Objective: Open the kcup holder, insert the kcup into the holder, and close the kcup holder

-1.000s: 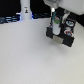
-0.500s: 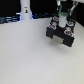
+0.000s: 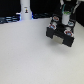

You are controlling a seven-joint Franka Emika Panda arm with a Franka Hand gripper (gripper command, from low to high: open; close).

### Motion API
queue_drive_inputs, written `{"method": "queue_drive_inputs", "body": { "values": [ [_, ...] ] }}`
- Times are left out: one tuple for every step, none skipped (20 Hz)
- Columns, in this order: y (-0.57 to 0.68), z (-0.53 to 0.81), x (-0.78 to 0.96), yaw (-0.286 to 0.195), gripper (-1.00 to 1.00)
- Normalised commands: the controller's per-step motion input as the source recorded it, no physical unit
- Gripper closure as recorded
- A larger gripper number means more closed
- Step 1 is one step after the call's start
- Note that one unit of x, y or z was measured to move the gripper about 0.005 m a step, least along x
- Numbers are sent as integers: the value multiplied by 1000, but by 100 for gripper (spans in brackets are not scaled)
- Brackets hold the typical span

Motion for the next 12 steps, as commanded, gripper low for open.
{"method": "queue_drive_inputs", "body": {
  "values": [
    [131,-172,-249,106,100],
    [45,-227,-219,85,100],
    [38,-263,-187,71,100],
    [35,-281,-162,74,100],
    [26,-285,-123,72,100],
    [19,-294,-120,66,100],
    [13,-300,-114,61,100],
    [-25,-300,-135,49,100],
    [-19,-301,-112,43,100],
    [-18,-296,-111,34,100],
    [-27,-279,-94,19,100],
    [-39,-245,-76,11,100]
  ]
}}
